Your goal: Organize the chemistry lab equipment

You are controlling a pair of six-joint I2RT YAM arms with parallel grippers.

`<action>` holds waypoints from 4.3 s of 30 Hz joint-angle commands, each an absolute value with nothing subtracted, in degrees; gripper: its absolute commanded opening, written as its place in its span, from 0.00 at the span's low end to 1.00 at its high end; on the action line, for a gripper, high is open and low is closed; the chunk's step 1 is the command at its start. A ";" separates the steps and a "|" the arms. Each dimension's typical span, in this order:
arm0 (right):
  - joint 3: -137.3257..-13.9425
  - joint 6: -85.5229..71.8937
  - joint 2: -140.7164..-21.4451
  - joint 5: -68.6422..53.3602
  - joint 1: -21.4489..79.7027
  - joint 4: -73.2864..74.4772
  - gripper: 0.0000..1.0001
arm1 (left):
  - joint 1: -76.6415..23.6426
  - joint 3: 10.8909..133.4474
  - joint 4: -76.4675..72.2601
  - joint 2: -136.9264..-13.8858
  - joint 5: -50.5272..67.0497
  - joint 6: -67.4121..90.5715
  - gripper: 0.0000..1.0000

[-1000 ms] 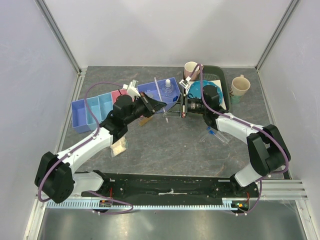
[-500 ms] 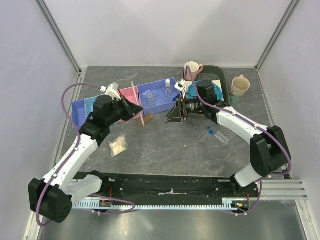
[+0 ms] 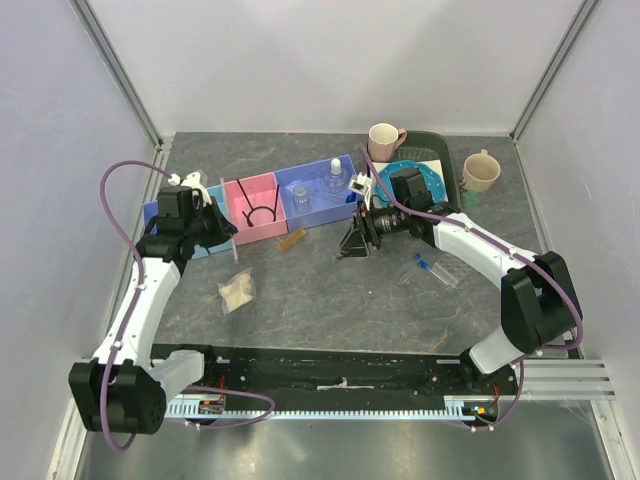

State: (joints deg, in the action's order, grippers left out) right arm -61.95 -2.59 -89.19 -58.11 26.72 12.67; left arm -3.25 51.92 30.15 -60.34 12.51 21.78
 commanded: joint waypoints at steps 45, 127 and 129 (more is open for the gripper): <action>-66.27 3.69 -90.18 -58.45 26.19 15.47 0.68 | 8.17 74.00 38.76 -94.24 10.46 8.09 0.41; -64.86 21.71 -90.44 -50.27 26.19 26.72 0.71 | -28.74 46.66 46.14 -73.49 -22.51 48.97 0.02; -64.78 21.71 -90.53 -50.27 26.37 26.81 0.71 | -28.65 47.37 46.32 -69.62 -21.36 44.67 0.02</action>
State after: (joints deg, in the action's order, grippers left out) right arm -64.90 20.23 -91.88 -49.58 26.39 27.53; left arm -28.95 44.16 45.78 -76.14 -23.07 51.77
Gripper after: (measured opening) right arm 0.707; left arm 0.025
